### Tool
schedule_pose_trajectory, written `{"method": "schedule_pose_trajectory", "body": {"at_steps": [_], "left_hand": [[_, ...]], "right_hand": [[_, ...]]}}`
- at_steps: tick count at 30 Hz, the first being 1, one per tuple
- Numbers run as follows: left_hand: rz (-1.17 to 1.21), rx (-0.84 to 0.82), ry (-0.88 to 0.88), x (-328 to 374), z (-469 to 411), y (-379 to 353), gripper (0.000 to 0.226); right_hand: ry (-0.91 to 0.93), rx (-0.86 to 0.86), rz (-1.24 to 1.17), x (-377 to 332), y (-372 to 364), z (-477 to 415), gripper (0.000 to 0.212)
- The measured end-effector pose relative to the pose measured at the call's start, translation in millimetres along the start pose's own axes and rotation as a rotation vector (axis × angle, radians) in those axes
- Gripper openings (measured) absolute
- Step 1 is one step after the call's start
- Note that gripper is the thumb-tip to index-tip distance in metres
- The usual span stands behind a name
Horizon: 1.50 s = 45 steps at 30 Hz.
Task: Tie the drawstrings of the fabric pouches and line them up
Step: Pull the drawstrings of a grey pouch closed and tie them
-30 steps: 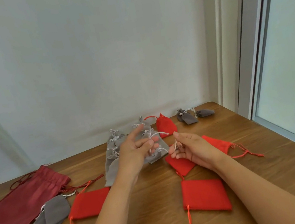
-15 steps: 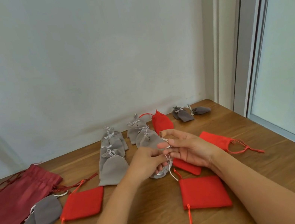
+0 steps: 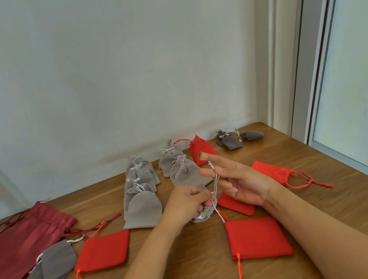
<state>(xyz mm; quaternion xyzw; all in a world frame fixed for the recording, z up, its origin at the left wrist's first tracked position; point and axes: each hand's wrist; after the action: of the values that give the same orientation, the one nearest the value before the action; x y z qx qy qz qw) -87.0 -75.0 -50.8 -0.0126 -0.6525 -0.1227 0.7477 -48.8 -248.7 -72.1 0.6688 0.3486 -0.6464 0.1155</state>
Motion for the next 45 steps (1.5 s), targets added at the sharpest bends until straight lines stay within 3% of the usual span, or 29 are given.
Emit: {"method": "schedule_pose_trajectory", "body": {"at_steps": [4, 9, 12, 16, 19, 22, 29, 34, 40, 45], "left_hand": [[-0.158, -0.026, -0.053, 0, 1, -5, 0.026], [-0.074, -0.179, -0.047, -1, 2, -1, 0.019], [-0.069, -0.14, -0.083, -3, 4, -2, 0.026], [0.07, -0.058, -0.026, 0, 2, -1, 0.025], [0.186, 0.028, -0.032, 2, 0, 9, 0.025], [0.141, 0.112, -0.096, 4, -1, 13, 0.033], [-0.005, 0.108, -0.33, 3, 1, 9, 0.035], [-0.017, 0.137, -0.309, 3, -2, 10, 0.032], [-0.028, 0.122, -0.327, 5, 1, 10, 0.031], [-0.068, 0.106, -0.346, 3, 1, 11, 0.03]], "right_hand": [[-0.019, -0.058, -0.051, -2, -5, 2, 0.066], [-0.033, -0.038, -0.016, -2, -7, 1, 0.066], [-0.028, -0.022, 0.02, -1, -8, 0, 0.058], [-0.02, 0.089, 0.131, 0, -3, -2, 0.065], [-0.042, 0.188, 0.342, 2, -7, -2, 0.051], [-0.047, 0.205, 0.471, 6, -13, -3, 0.041], [-0.039, 0.254, 0.502, 6, -15, -3, 0.025], [-0.018, 0.302, 0.444, 5, -15, -6, 0.029], [-0.074, 0.239, 0.417, 3, -16, -4, 0.042], [-0.07, 0.247, 0.456, 3, -17, -4, 0.032]]}}
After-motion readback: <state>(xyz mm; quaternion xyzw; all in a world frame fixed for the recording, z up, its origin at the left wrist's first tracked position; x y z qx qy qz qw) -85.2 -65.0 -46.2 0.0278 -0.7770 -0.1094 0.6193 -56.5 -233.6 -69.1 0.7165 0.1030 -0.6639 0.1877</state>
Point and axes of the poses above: each hand's wrist, its own z-axis away from the middle knuckle, its own y-axis out of the back of the hand, x = y × z, and after that the axes turned 14 degrees about z, right-handed
